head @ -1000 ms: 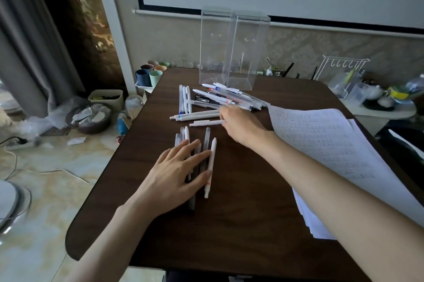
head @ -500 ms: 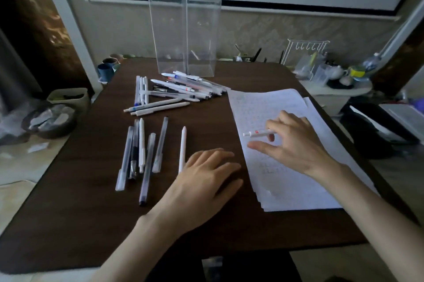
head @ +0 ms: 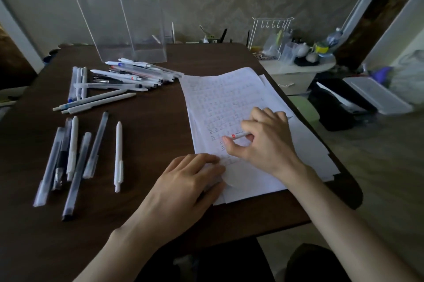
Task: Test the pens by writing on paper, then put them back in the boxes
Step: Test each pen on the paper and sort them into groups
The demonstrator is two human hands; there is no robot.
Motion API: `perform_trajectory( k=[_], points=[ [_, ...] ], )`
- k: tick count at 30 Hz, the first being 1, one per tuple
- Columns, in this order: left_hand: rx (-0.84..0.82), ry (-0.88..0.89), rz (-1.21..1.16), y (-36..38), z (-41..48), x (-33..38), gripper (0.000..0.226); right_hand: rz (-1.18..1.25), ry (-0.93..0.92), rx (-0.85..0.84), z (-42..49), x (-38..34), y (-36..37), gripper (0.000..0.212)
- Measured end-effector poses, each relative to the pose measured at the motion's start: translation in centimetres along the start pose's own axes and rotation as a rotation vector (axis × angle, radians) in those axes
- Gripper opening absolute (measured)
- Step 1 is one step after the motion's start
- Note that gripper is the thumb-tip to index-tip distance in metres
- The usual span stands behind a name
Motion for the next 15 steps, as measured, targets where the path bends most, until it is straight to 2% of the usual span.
perform_trajectory(
  k=[4, 7, 9, 12, 15],
  points=[
    [-0.001, -0.011, -0.01, 0.0, 0.0, 0.3, 0.045, 0.075, 0.011, 0.035, 0.2, 0.5, -0.4, 0.053],
    [0.016, -0.006, -0.012, -0.2, 0.0, 0.6, 0.048, 0.258, 0.004, 0.179, 0.1, 0.5, -1.9, 0.033],
    [0.043, -0.006, -0.011, -0.5, 0.0, 0.8, 0.045, 0.469, 0.093, 0.265, -0.2, 1.2, -2.9, 0.026],
    [0.093, 0.001, 0.038, -0.8, 0.0, 1.1, 0.041, 0.786, 0.303, 0.158, -0.5, 2.1, -2.3, 0.036],
    [0.138, 0.0, 0.085, -1.0, 0.1, 1.3, 0.039, 0.98, 0.466, -0.08, -0.9, 2.1, -0.6, 0.047]
  ],
)
Point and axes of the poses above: each hand's wrist, its own z-axis towards the middle knuckle, its own y-axis out of the palm, x = y × z, the point moved 6 cm from there along z, towards the middle knuckle, and after that the axes turned 15 degrees about -z, right-handed, at the moved point
